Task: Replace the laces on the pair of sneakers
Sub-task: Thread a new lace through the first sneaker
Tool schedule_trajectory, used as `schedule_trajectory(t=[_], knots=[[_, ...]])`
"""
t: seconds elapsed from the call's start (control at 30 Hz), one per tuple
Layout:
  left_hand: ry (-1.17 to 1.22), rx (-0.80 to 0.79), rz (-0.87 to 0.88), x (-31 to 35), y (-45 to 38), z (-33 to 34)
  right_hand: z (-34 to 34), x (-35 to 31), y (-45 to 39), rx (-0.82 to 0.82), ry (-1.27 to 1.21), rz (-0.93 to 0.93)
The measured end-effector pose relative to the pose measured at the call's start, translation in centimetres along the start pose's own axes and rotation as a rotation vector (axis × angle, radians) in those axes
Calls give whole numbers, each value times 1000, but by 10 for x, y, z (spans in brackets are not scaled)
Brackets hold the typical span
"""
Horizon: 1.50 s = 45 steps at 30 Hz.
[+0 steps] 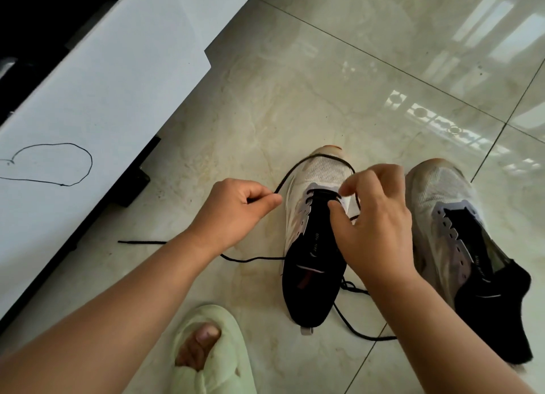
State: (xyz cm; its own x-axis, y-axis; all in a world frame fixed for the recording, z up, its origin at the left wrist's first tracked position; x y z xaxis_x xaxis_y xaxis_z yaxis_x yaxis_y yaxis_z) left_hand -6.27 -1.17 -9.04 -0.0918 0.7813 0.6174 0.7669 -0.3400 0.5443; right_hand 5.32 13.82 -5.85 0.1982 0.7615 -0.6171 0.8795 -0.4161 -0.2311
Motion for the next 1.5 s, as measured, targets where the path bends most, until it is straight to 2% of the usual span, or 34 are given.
schedule_trajectory(t=[0.1,0.2,0.33,0.5,0.6,0.87,1.1,1.5], knots=[[157,-121,-43,7,4,13,14,2,8,-120,3,2],[221,-167,-29,11,6,22,28,8,15,-234,29,53],[327,-169,-48,8,3,30,32,7,15,-181,5,79],[411,-142,-122,-1,-2,36,40,8,15,-192,-30,139],[401,-128,-137,-2,-3,37,40,9,14,-182,-44,143],[440,-159,-187,-6,-4,42,42,10,15,-167,-80,178],[585,-214,-284,-13,0,48,42,10,14,-158,-102,188],[328,65,6,-2,8,42,45,4,12,-152,-100,116]])
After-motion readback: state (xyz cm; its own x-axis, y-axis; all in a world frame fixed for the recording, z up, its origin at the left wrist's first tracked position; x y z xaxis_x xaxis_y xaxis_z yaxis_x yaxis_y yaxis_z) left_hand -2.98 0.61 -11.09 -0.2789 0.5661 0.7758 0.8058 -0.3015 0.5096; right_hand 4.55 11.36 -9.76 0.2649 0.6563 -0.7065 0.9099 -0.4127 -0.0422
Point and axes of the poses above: each hand's wrist, its own y-axis away from the middle knuckle, its own z-axis out of the palm, x = y × z, the point moved 6 cm from there along -y, towards the middle knuckle, and after that the axes turned 14 degrees about -z, right-handed, at the moved point
